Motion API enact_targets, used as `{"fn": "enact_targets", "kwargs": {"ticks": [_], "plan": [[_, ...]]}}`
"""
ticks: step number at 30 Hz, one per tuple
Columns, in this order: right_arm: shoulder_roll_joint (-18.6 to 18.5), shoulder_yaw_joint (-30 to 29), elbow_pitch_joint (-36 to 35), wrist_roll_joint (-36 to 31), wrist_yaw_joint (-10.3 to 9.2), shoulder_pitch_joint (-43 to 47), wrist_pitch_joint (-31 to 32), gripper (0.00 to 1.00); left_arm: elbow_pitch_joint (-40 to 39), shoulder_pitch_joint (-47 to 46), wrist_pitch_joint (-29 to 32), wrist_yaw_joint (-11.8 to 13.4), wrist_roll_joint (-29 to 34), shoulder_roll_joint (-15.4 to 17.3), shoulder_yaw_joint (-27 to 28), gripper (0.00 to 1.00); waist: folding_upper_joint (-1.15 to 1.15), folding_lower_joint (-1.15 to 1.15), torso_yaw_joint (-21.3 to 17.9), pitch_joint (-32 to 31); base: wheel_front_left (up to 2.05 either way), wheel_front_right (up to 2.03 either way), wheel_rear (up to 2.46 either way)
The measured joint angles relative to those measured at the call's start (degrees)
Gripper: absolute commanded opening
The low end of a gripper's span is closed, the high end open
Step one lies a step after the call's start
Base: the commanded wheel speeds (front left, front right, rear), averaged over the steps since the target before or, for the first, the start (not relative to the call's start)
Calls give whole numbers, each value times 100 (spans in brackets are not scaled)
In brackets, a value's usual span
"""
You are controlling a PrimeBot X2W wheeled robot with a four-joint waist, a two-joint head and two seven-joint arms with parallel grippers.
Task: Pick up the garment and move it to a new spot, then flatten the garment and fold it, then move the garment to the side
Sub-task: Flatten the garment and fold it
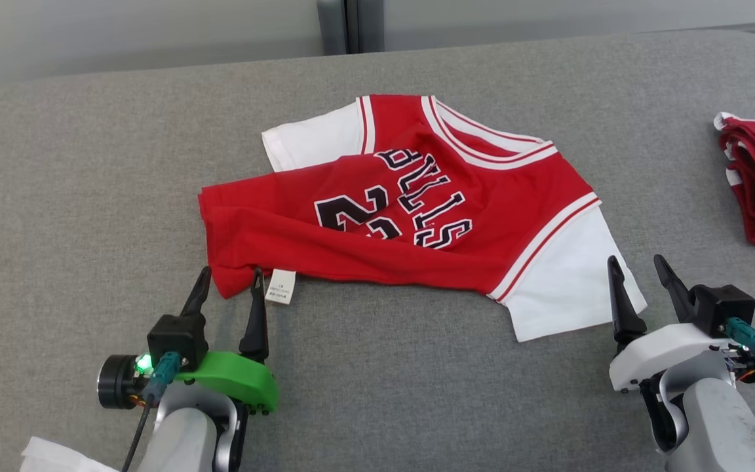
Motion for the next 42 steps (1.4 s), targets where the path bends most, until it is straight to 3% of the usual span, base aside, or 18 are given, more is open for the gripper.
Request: {"fn": "enact_targets", "kwargs": {"ticks": [10,18,23,34,35,36,37,38,39,42], "plan": [[1,3,-4,-8,0,-257,0,100,439,-628,0,-209,171,0,312,100,0,0,-131,585,0,0,0],[1,56,54,-26,0,-333,0,100,495,-746,0,-201,107,-1,425,100,0,0,-202,820,0,0,0],[1,85,110,-32,0,-383,-1,100,545,-770,0,-42,23,0,498,100,0,0,-200,860,0,0,0],[-1,74,289,-75,0,-415,-11,100,576,-764,0,-67,-92,-1,348,100,0,0,-183,878,0,0,0],[-3,85,322,-75,0,-425,-11,100,579,-764,0,-67,-92,-1,338,95,0,0,-183,878,0,0,0],[-3,105,361,-75,0,-432,-13,71,583,-764,0,-67,-92,-1,331,53,0,0,-183,879,0,0,0],[-8,126,397,-74,0,-444,-29,28,583,-764,0,-67,-92,-1,327,38,0,0,-181,879,0,0,0],[-12,147,431,-68,0,-450,-32,0,583,-764,0,-67,-92,-1,324,16,0,0,-179,878,0,0,0],[-20,171,479,-35,0,-465,-38,0,582,-764,0,-67,-92,-1,321,0,0,0,-175,874,0,0,0],[-23,190,530,49,-2,-487,-37,0,544,-760,0,-67,-92,-1,303,0,0,0,-164,851,0,0,0]]}}
